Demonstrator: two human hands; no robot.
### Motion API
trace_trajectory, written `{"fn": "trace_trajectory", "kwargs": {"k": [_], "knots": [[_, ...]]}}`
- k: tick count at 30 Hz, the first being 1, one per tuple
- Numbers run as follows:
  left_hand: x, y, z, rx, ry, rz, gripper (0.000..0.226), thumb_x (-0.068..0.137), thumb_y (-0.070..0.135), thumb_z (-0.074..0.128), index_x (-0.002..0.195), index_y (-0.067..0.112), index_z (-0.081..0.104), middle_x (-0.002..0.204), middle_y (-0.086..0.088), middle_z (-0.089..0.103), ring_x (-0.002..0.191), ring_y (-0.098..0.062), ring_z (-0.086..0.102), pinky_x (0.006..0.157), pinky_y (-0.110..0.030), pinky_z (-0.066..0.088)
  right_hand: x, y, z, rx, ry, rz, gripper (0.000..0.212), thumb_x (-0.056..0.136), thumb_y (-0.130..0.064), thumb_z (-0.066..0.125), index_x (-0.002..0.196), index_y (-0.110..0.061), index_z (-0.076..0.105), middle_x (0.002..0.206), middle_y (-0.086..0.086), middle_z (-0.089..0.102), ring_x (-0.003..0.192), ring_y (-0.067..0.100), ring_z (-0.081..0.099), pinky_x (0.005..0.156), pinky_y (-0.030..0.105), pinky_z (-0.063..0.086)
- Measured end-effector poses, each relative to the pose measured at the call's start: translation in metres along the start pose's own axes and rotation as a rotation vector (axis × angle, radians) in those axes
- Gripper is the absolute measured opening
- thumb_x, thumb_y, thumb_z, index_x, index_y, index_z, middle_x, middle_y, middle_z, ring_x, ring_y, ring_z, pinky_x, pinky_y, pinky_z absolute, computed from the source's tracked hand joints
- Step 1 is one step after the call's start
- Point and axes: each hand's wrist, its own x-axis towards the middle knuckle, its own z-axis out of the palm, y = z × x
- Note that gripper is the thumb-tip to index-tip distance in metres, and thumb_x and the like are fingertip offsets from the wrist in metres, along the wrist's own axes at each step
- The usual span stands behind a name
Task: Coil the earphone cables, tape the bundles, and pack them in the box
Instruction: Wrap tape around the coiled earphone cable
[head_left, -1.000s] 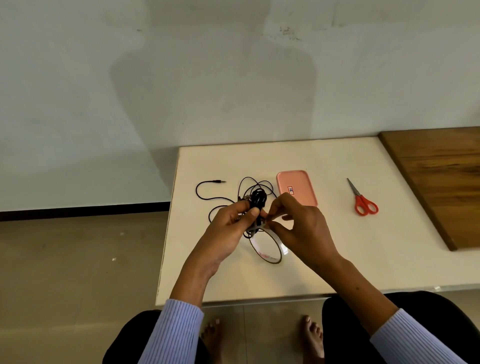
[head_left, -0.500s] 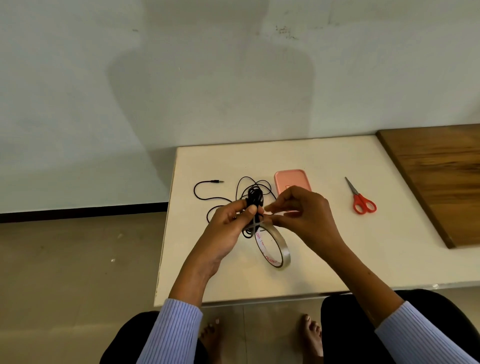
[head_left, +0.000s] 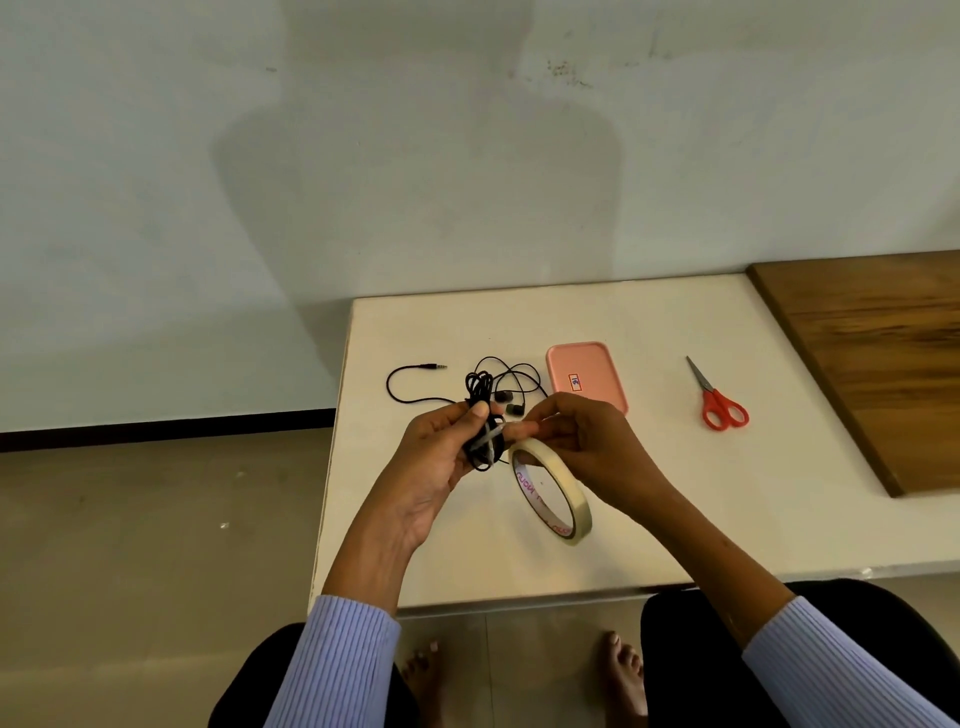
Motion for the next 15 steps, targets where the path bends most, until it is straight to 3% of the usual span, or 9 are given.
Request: {"fn": "trace_trajectory", "kwargs": {"k": [5,8,12,15], "knots": [[-0.001,-0.002,0.002,0.135,0.065,0.045,0.021,0.097,0.02,0.049,0.088,0.015,0.067,0.1,-0.016,0.073,0.108,-0.031,0.064,0.071,-0.021,0.047,-0.002,0.006,0.003,-0.073,0.018,0.003,0.017,0.079,0.01,0.066,0.088,-0.004,0.062,0.084,0.007,0.071,0.074,0.005,0.069,0.067,0.013,0.053],[-0.007,0.0,0.005,0.118,0.078,0.08,0.021,0.097,0.018,0.048,0.089,0.013,0.067,0.101,-0.019,0.072,0.104,-0.029,0.066,0.088,-0.03,0.048,-0.005,0.012,0.004,-0.185,0.017,-0.005,0.009,0.08,0.005,0.067,0.086,-0.002,0.067,0.077,-0.001,0.067,0.068,-0.006,0.063,0.064,0.006,0.047],[-0.019,0.005,0.008,0.005,0.047,0.134,0.02,0.096,0.013,0.048,0.089,0.007,0.066,0.097,-0.023,0.072,0.099,-0.031,0.069,0.104,-0.045,0.042,-0.009,0.024,0.005,-0.213,0.02,0.084,0.009,0.08,0.0,0.069,0.088,-0.004,0.07,0.082,0.005,0.069,0.07,0.01,0.065,0.066,0.014,0.052],[-0.029,0.01,0.009,-0.025,0.055,0.165,0.019,0.096,0.014,0.048,0.089,0.006,0.064,0.096,-0.023,0.071,0.098,-0.032,0.069,0.106,-0.047,0.04,-0.012,0.03,0.007,-0.27,0.013,0.166,0.013,0.082,-0.001,0.067,0.094,-0.004,0.07,0.092,0.01,0.071,0.072,0.01,0.062,0.059,0.004,0.048]]}}
